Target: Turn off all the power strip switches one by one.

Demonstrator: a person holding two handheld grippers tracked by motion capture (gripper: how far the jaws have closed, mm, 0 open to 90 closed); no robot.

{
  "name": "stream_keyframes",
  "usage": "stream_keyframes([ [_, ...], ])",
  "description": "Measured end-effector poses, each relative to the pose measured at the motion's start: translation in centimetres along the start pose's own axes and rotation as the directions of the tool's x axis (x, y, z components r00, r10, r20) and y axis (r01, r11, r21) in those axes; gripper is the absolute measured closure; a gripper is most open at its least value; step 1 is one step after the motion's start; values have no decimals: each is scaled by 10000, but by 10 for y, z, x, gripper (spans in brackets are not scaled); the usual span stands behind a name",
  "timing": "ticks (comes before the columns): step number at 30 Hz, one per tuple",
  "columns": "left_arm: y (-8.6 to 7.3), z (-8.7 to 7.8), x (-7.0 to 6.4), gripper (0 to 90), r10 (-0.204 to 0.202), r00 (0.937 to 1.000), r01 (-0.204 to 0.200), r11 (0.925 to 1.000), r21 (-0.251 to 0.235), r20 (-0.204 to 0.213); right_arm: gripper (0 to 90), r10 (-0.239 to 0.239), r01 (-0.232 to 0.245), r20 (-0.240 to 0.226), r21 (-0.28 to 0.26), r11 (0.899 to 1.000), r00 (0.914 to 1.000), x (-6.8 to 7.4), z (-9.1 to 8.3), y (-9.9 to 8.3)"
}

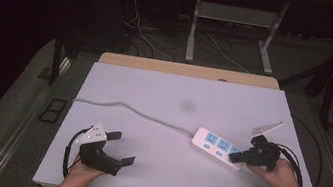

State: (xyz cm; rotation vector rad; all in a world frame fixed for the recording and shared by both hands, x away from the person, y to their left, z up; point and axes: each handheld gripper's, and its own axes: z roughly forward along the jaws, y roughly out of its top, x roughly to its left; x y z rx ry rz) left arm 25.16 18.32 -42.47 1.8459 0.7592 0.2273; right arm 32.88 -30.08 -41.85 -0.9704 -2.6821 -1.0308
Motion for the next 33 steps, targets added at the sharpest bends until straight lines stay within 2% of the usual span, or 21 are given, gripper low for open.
stream_keyframes([
  [5, 0, 1, 0, 0, -14, 10000, 14, 10000, 49, 9, 899, -5, 5, -12, -4, 10000, 10000, 0, -1, 1],
  [6, 0, 1, 0, 0, -10, 10000, 10, 10000, 60, 34, 899, 24, -27, -131, -187, 9998, 9999, 0, -3, 1],
  [7, 0, 2, -1, 0, 4, 10000, -4, 10000, 81, 45, 899, 2, -1, 45, -36, 10000, 10000, 1, -3, 2],
  [12, -1, 2, -1, 0, 10, 10000, -10, 9999, 104, 53, 899, -217, 212, 204, 272, 9994, 9996, 6, -3, 7],
  [22, -1, 1, 0, 0, 9, 10000, -9, 10000, 75, 43, 898, -604, 593, 341, 322, 9977, 9976, 16, -9, 22],
  [33, -1, 2, -1, 0, 12, 10000, -12, 10000, 89, 59, 898, -854, 839, 462, 348, 9959, 9953, 21, -15, 39],
])
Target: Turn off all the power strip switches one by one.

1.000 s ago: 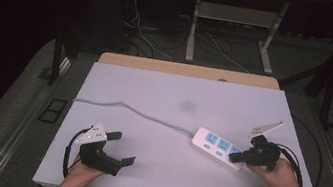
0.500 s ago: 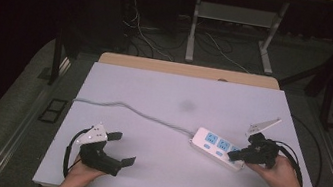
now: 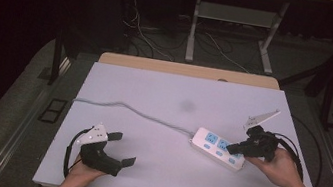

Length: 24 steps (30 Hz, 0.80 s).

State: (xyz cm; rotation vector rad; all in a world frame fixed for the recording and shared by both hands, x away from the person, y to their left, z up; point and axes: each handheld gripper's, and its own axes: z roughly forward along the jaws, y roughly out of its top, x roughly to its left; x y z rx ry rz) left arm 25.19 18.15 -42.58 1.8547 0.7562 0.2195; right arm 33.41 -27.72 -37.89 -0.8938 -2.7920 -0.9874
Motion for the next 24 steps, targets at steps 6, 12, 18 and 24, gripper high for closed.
stream_keyframes([
  [6, 0, 0, 0, 0, 10, 10000, -10, 10000, 4, -1, 898, -96, 96, 46, 70, 9999, 9999, 2, -2, 8],
  [12, 0, 0, 0, 0, 8, 10000, -8, 10000, 9, 13, 898, -175, 175, 73, 72, 9998, 9998, 1, -2, 14],
  [18, 0, 0, 0, 0, 14, 10000, -14, 10000, -2, 11, 898, -68, 69, 49, -78, 9999, 10000, -3, 3, 20],
  [24, 0, -1, 0, 0, 12, 10000, -12, 10000, -30, 17, 898, -54, 54, -5, 141, 9999, 10000, -4, 15, 20],
])
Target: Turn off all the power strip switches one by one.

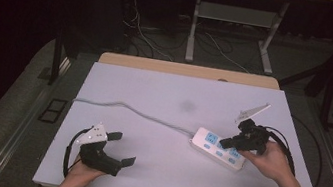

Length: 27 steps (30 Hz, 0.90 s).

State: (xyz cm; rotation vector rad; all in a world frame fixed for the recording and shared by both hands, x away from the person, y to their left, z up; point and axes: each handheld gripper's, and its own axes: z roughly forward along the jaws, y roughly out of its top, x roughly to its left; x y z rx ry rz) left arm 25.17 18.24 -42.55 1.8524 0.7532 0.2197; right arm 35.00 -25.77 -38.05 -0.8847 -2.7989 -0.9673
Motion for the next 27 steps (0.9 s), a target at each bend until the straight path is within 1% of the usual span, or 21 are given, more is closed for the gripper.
stream_keyframes([
  [9, 0, 0, 0, 0, -25, 10000, 25, 10000, 0, -7, 898, 100, -99, -95, 171, 9998, 9999, -3, 12, -3],
  [20, 0, 0, 0, 0, 7, 10000, -7, 10000, 23, 28, 898, 157, -152, -186, 297, 9994, 9997, -3, 18, -4],
  [27, 0, 0, 0, 0, 1, 10000, -1, 10000, 14, 17, 898, 236, -226, -264, 376, 9990, 9994, -4, 25, -11],
])
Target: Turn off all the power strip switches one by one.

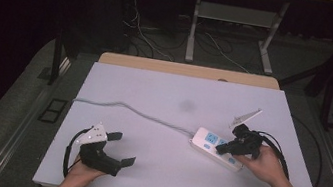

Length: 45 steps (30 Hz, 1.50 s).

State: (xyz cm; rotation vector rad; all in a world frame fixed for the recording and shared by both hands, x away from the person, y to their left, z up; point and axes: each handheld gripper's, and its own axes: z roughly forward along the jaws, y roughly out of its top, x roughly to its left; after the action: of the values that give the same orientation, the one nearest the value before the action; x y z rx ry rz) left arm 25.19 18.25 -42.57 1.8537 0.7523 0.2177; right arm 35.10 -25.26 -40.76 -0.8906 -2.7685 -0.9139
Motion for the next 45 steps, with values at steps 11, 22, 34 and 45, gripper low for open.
stream_keyframes([
  [11, 0, 1, -1, 0, 22, 10000, -22, 10000, 26, 2, 898, -31, 31, 80, -24, 10000, 10000, 0, 1, -3],
  [22, 0, 1, -1, 0, 32, 10000, -32, 10000, 57, 10, 900, 342, -345, -106, -381, 9987, 9994, -3, 1, -8],
  [34, 0, 2, -2, 0, 31, 10000, -32, 10000, 71, 30, 900, -28, 36, 171, -497, 9988, 9999, 1, 2, -10],
  [45, 0, 3, -2, 0, 56, 10000, -57, 9999, 93, 46, 900, -61, 72, 203, -547, 9985, 9998, 1, 3, -11],
])
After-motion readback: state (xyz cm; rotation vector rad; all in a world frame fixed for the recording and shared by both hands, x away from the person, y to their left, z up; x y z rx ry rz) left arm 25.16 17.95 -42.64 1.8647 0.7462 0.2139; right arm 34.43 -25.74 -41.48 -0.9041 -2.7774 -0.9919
